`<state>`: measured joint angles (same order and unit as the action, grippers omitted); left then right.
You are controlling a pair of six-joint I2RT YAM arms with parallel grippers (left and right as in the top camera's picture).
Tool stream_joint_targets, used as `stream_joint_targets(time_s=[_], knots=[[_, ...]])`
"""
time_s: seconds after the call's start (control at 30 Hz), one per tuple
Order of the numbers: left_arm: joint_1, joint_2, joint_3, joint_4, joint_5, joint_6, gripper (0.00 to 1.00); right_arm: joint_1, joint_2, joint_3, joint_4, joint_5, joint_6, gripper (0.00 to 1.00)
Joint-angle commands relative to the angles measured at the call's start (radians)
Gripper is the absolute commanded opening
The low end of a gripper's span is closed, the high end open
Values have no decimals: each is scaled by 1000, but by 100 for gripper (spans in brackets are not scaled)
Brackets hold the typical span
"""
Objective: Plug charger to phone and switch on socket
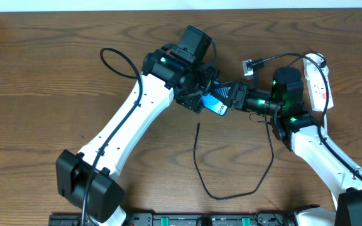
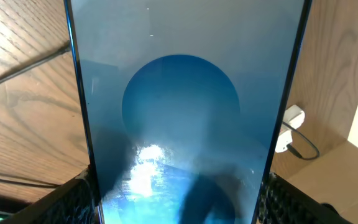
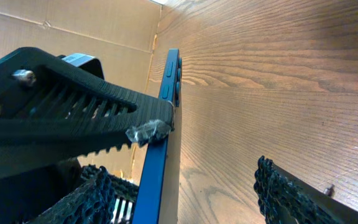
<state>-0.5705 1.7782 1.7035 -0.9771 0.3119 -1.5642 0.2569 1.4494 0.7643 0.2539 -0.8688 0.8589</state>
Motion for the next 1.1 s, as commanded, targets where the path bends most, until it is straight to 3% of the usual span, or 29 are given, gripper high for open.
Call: stream_joint_targets(time_s=[0.0,0.27,0.53,0.87,1.07], knots=[[-16,-34,0,18,-35,-21,7,7,2,13,-4,6,-11,72],[-37,-34,0,22,-63,-73,7,20,2,13,-3,6,-11,65],[-37,-34,0,22,-68,-73,7,23,2,13,-4,5,-11,47],[-37,-33,0,20,-71,-72,7,47,2,13,-3,6,-11,43],[-37,-33,-2,18,-71,-72,8,47,2,13,-3,6,-11,34]])
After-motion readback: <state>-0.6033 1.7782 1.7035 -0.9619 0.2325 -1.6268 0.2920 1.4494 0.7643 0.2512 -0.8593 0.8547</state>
